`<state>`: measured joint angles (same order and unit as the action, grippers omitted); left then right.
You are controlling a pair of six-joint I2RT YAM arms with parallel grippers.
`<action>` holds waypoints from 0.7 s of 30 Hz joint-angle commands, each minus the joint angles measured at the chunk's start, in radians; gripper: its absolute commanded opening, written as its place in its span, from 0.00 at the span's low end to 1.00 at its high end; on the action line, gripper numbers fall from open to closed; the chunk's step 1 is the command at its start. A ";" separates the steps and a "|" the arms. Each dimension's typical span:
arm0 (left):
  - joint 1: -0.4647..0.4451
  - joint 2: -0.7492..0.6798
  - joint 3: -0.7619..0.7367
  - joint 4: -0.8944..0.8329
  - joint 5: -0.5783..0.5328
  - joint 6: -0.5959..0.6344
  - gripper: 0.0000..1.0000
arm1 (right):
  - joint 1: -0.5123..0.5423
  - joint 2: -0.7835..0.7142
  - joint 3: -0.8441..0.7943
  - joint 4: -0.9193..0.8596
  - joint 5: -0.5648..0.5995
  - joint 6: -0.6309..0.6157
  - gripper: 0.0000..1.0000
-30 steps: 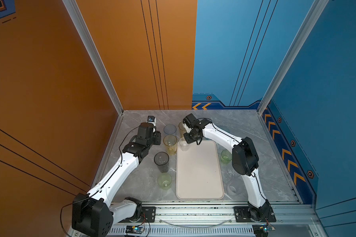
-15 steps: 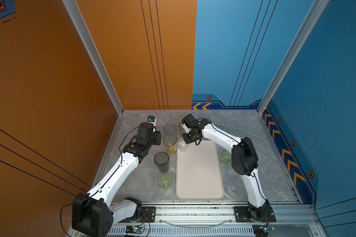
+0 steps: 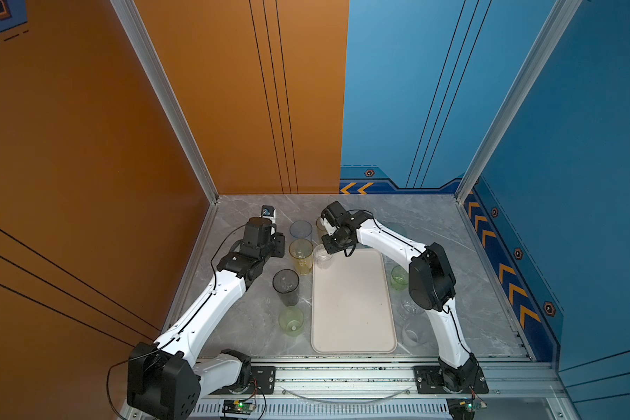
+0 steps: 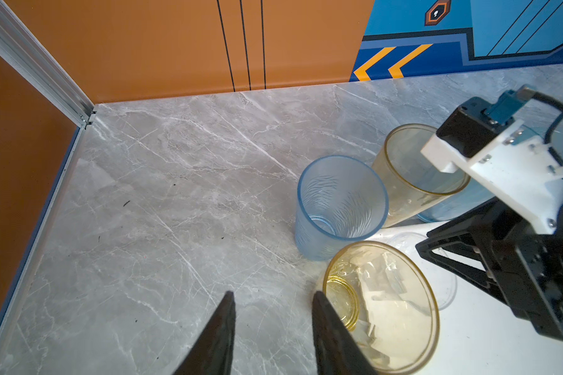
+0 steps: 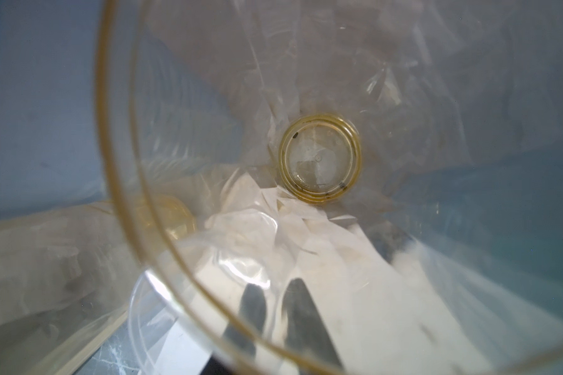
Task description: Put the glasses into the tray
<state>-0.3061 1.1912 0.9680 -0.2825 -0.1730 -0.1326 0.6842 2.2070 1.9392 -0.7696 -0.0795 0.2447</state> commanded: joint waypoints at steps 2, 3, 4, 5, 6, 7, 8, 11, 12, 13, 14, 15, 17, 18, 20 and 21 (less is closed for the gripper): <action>-0.010 0.008 -0.007 -0.024 -0.002 0.004 0.40 | -0.002 -0.050 -0.008 0.037 -0.017 0.023 0.23; -0.013 0.010 -0.006 -0.026 -0.006 0.005 0.40 | -0.002 -0.058 -0.014 0.042 -0.019 0.024 0.23; -0.015 0.010 -0.003 -0.027 -0.009 0.007 0.40 | -0.002 -0.068 -0.017 0.044 -0.019 0.025 0.24; -0.017 0.010 -0.003 -0.029 -0.010 0.008 0.40 | -0.002 -0.076 -0.022 0.044 -0.017 0.025 0.24; -0.018 0.010 -0.003 -0.029 -0.011 0.008 0.40 | -0.002 -0.088 -0.027 0.045 -0.013 0.025 0.24; -0.019 0.010 -0.001 -0.030 -0.013 0.008 0.40 | -0.002 -0.101 -0.036 0.046 -0.007 0.025 0.24; -0.020 0.009 -0.001 -0.030 -0.013 0.009 0.40 | -0.002 -0.117 -0.045 0.046 -0.001 0.024 0.24; -0.024 0.006 0.001 -0.035 -0.017 0.011 0.40 | -0.003 -0.185 -0.088 0.050 0.023 0.022 0.24; -0.026 0.004 0.002 -0.036 -0.020 0.011 0.39 | -0.004 -0.213 -0.109 0.052 0.030 0.021 0.24; -0.029 0.004 0.003 -0.037 -0.022 0.011 0.39 | -0.005 -0.241 -0.134 0.054 0.038 0.021 0.24; -0.035 0.004 0.002 -0.037 -0.024 0.011 0.39 | -0.006 -0.273 -0.174 0.056 0.047 0.021 0.24; -0.041 0.005 0.004 -0.037 -0.028 0.011 0.39 | -0.007 -0.302 -0.202 0.058 0.056 0.022 0.24; -0.073 0.013 0.008 -0.037 -0.038 0.008 0.38 | -0.013 -0.373 -0.276 0.059 0.075 0.028 0.24; -0.093 0.019 0.013 -0.037 -0.044 0.007 0.38 | -0.016 -0.406 -0.310 0.060 0.082 0.032 0.24; -0.142 0.038 0.025 -0.033 -0.056 0.005 0.38 | -0.031 -0.480 -0.388 0.059 0.113 0.044 0.24; -0.167 0.050 0.034 -0.028 -0.059 0.003 0.38 | -0.042 -0.524 -0.431 0.056 0.128 0.052 0.24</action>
<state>-0.4236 1.2137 0.9733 -0.3042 -0.2050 -0.1322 0.6662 1.7538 1.5803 -0.6987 -0.0151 0.2676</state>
